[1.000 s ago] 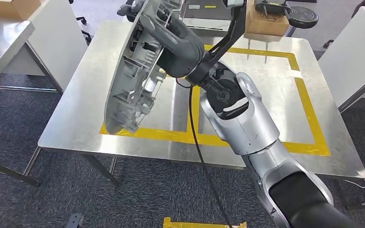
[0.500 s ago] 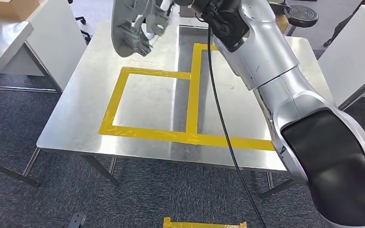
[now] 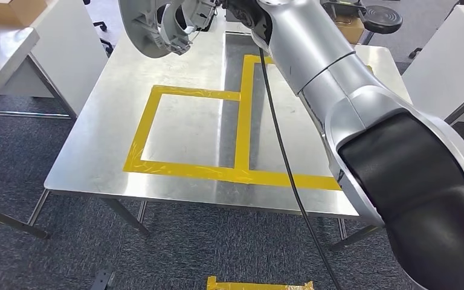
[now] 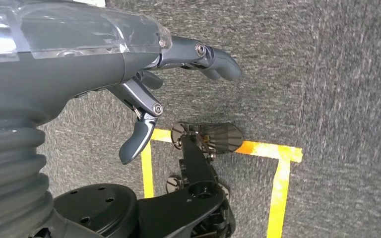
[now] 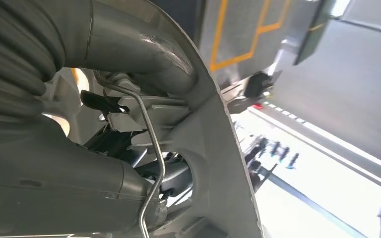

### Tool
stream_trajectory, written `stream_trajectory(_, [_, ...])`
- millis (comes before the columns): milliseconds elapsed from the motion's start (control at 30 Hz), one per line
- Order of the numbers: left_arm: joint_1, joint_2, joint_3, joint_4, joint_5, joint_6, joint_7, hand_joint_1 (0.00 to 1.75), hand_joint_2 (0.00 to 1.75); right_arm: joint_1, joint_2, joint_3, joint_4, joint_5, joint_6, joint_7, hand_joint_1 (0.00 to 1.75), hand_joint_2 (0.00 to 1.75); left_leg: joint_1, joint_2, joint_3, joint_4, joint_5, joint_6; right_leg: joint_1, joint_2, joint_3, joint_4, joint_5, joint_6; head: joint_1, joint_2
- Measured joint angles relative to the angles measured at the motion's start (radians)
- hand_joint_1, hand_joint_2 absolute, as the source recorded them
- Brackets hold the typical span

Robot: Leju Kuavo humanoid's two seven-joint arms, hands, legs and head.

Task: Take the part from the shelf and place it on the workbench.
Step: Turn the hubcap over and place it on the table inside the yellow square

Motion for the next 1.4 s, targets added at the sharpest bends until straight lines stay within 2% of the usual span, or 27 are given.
stream_trajectory(233, [-0.004, -0.002, 0.0, 0.018, -0.032, -0.034, -0.005, 0.0, 1.75, -0.036, 0.044, 0.097, 0.08, 0.253, -0.013, 0.034, 1.75, 1.75, 0.0, 0.0, 0.0, 0.0, 0.0, 0.0, 0.0, 0.0, 0.0, 0.0, 0.0, 0.0, 0.0, 0.0])
stream_trajectory(433, [-0.007, -0.004, 0.0, 0.03, -0.047, -0.044, -0.006, 0.0, 1.75, -0.038, 0.07, 0.187, 0.119, 0.367, -0.03, 0.041, 1.75, 1.75, 0.0, -0.001, 0.0, 0.0, 0.0, 0.0, 0.0, 0.0, 0.0, 0.0, 0.0, 0.0, -0.001, 0.0])
stream_trajectory(600, [-0.008, -0.006, 0.0, 0.04, -0.068, -0.053, -0.009, 0.0, 1.75, -0.038, 0.085, 0.26, 0.141, 0.521, -0.053, 0.041, 1.75, 1.75, 0.0, -0.003, 0.0, 0.0, 0.0, 0.0, 0.0, 0.0, 0.0, 0.0, 0.0, 0.0, -0.001, 0.0])
stream_trajectory(833, [-0.008, -0.008, 0.0, 0.05, -0.089, -0.06, -0.009, 0.0, 1.75, -0.035, 0.093, 0.332, 0.166, 0.679, -0.06, 0.043, 1.75, 1.75, 0.0, -0.005, 0.0, 0.0, 0.0, 0.0, 0.0, 0.0, 0.0, 0.0, 0.0, 0.0, -0.001, 0.0])
stream_trajectory(1000, [-0.008, -0.011, 0.0, 0.055, -0.1, -0.06, 0.0, 0.0, 1.75, -0.017, 0.093, 0.369, 0.182, 0.771, -0.049, 0.047, 1.75, 1.75, 0.0, -0.008, 0.0, 0.0, 0.0, 0.0, 0.0, 0.0, 0.0, 0.0, 0.0, 0.0, -0.001, 0.0])
stream_trajectory(1400, [-0.009, -0.003, 0.0, 0.068, -0.113, -0.079, 0.008, 0.0, 1.75, 0.012, 0.089, 0.426, 0.204, 0.846, -0.003, 0.052, 1.75, 1.75, 0.0, -0.012, 0.0, 0.0, 0.0, 0.0, 0.0, -0.001, 0.0, 0.001, 0.0, -0.001, -0.001, 0.0])
